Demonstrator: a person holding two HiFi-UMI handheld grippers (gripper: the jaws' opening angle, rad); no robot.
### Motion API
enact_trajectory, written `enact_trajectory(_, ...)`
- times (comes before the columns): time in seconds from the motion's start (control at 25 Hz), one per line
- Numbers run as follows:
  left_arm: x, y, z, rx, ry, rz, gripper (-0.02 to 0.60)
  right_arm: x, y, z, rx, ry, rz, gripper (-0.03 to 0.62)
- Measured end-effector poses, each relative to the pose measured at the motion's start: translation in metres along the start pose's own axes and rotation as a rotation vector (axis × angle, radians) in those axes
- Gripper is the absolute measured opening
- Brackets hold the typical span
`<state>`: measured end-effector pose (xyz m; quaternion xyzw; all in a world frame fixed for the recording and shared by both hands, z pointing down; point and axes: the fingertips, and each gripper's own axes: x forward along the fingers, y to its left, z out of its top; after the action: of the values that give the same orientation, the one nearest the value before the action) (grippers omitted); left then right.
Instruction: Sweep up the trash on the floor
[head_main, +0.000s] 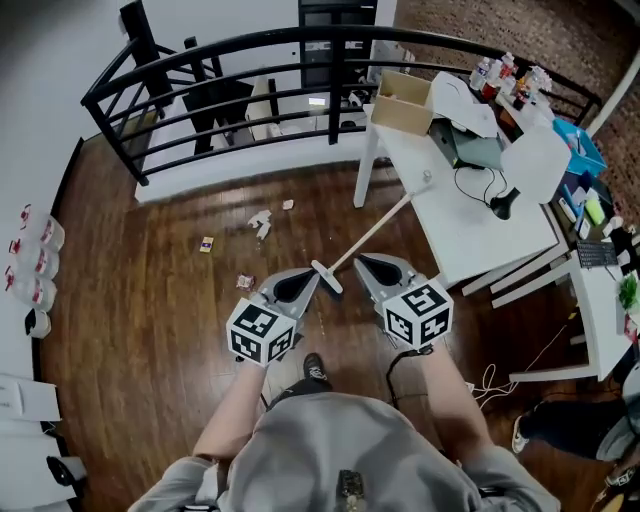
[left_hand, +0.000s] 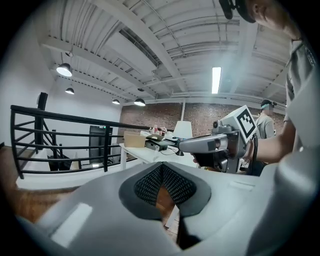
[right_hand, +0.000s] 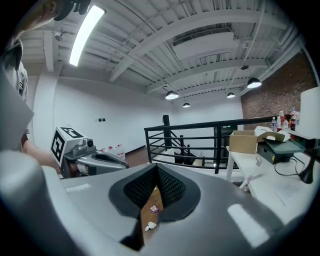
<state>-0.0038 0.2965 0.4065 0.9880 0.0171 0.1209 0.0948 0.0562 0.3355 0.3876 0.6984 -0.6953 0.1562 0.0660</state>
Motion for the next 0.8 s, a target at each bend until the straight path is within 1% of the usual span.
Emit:
enact_trajectory(0.12,0.027,0.023,0.001,-0.008,0.012,-0.056,0.005,0.022,-0.025,0.006,-0.007,0.018,-0.040,0.000)
enact_trajectory(0.36,0.068,0.049,-0.005,-0.053,0.006,-0.110,0.005,0.038,-0.068,0.002,0.004,0.086,-0.096,0.000)
enact_trajectory(0.56,0.105,0.068,-0.018,-0.065,0.050,-0.111,0.005,0.043,-0.121,0.001,0.038,0.103,-0.191,0.000)
enact_trajectory(0.8,0.165,0.081,-0.022,-0.094,0.098,-0.095,0.005,0.053,-0.200,-0.021,0.121,0.139,-0.304,0.000)
